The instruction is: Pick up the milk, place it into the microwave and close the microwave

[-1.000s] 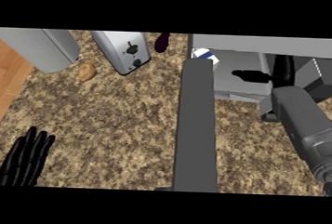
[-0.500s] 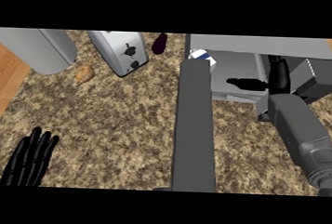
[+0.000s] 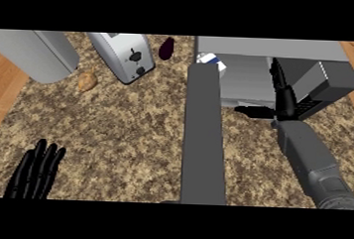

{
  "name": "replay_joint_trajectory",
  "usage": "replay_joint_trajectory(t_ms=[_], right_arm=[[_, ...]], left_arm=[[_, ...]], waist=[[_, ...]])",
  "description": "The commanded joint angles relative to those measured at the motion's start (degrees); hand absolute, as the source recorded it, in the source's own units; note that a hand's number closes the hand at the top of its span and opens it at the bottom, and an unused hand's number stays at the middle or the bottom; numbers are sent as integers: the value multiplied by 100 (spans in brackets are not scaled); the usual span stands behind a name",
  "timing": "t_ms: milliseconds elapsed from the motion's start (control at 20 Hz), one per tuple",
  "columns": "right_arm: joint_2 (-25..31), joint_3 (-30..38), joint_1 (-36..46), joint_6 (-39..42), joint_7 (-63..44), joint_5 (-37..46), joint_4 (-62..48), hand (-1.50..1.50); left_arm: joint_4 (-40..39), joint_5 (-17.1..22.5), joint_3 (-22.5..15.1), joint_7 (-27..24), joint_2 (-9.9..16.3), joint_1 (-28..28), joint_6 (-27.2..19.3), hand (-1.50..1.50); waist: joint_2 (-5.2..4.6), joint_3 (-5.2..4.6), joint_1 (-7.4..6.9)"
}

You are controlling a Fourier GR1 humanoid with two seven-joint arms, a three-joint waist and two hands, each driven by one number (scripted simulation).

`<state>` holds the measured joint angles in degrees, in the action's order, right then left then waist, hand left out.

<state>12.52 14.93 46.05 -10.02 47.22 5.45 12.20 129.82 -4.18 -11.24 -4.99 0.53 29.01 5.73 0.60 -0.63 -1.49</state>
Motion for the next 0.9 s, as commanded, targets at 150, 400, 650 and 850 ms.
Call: replay_joint_trajectory(t_ms=[150, 400, 650, 850], right_arm=[[-223, 20, -711, 388, 4, -168, 133, -150], [-434, 116, -1386, 761, 541, -399, 337, -150], [-623, -71, -2093, 1229, 810, -423, 722, -150], [-420, -163, -2661, 2083, 1069, -483, 866, -150]], left_arm=[[163, -282, -415, 164, -50, 88, -261, -150], [300, 356, -68, 189, 312, 313, 308, -150], [-374, 483, -266, 80, 395, -242, 626, -150], [-608, 12, -828, 469, 351, -669, 652, 150]], waist=[[-48, 65, 128], [-54, 65, 98], [-38, 57, 192], [-40, 61, 231]])
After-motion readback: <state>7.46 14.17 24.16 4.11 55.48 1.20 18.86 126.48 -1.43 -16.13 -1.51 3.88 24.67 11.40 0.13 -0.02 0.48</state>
